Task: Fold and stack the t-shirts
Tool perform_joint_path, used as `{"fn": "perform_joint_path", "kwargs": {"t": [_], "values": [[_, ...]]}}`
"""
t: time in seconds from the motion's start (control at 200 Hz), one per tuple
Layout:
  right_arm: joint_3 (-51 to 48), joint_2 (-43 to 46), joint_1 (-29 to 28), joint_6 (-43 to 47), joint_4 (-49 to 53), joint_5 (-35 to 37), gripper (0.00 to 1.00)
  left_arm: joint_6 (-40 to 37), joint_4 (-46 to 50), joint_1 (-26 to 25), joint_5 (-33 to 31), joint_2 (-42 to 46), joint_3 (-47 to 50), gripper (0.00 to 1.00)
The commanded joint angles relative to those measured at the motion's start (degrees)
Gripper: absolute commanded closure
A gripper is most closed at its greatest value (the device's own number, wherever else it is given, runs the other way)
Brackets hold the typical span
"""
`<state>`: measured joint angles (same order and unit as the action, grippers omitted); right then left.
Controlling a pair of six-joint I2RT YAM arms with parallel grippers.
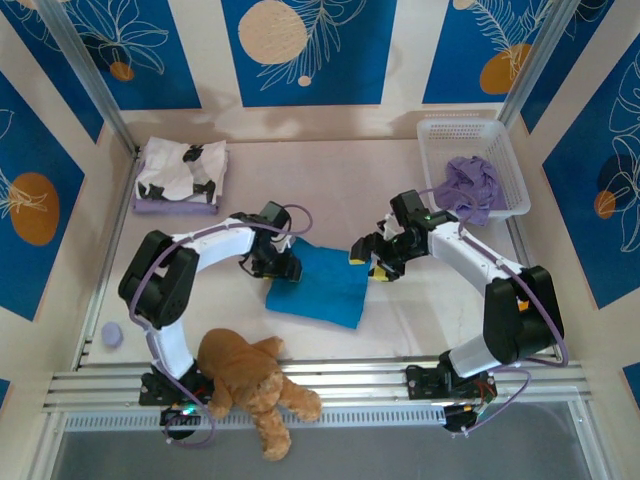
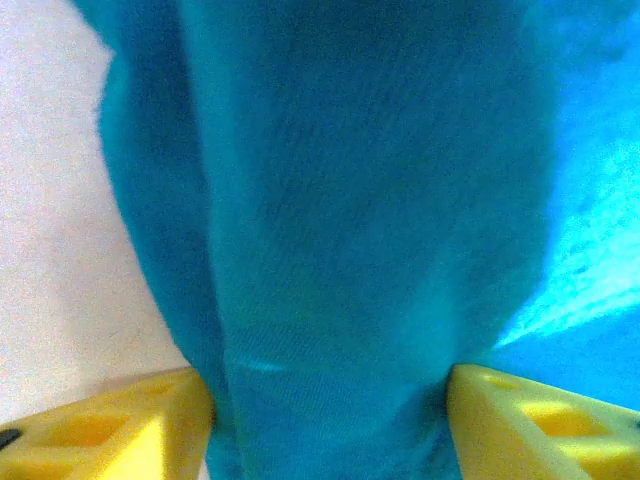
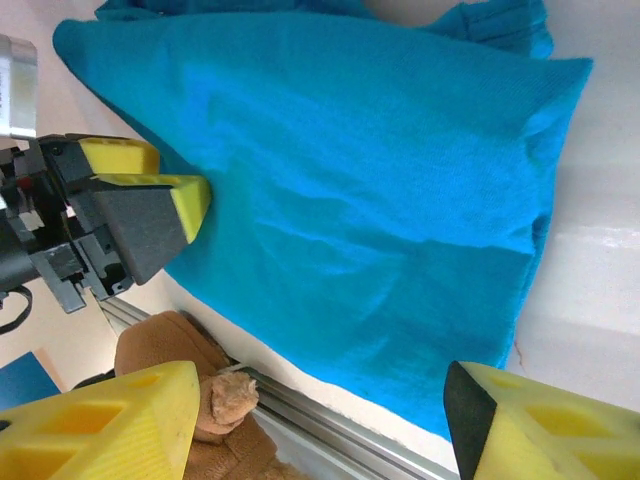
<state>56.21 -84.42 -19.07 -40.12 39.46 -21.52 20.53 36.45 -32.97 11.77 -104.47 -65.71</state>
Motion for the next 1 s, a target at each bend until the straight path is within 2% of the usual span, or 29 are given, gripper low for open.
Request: {"fn": "perform_joint_path", "kwargs": {"t": [0.0, 0.105, 0.17, 0.28, 0.405, 0.46, 0.515, 0.745, 0.83, 0.995], "values": [[-1.5, 1.2, 0.3, 1.2, 1.5, -2.0, 0.33, 0.2, -0.2, -3.3, -3.1, -2.3, -0.9, 0.42], [-2.5, 1.8, 0.4, 0.9, 1.1, -1.8, 0.33, 1.7, 0.4, -6.0, -6.7, -3.3, -0.7, 0.55], [-3.2, 2.4, 0.6, 0.6, 0.9, -1.4, 0.33, 3.5, -0.3, -6.5, -6.7, -3.6, 0.2, 0.66], [-4.6, 3.9, 1.3, 0.0, 0.3, -1.8, 0.33, 5.8, -4.3, -6.5, -2.1, -3.9, 2.7, 0.78], [-6.2, 7.3, 2.7, -1.0, -1.7, -4.2, 0.32, 7.8, -9.7, -5.4, 4.9, -4.3, 4.9, 1.00], [-6.1, 9.5, 2.7, -0.9, -1.2, -3.5, 0.30, 7.6, -9.7, -4.9, 4.9, -3.7, 4.8, 1.00], [-5.7, 11.9, 2.9, -0.7, -0.2, -2.0, 0.27, 6.0, -7.2, -4.5, 2.4, -2.5, 3.3, 1.00], [-6.1, 20.3, 6.6, -0.5, 1.9, -0.4, 0.14, -6.5, 10.1, -4.0, -17.1, 2.3, -10.5, 1.00], [-6.6, 22.0, 7.6, -0.3, 2.2, 0.4, 0.00, -11.2, 12.1, -4.0, -22.6, 4.7, -13.5, 1.00], [-5.9, 22.9, 8.7, 0.0, 1.8, 0.8, 0.01, -17.9, 13.9, -2.8, -29.7, 6.8, -17.5, 1.00]]}}
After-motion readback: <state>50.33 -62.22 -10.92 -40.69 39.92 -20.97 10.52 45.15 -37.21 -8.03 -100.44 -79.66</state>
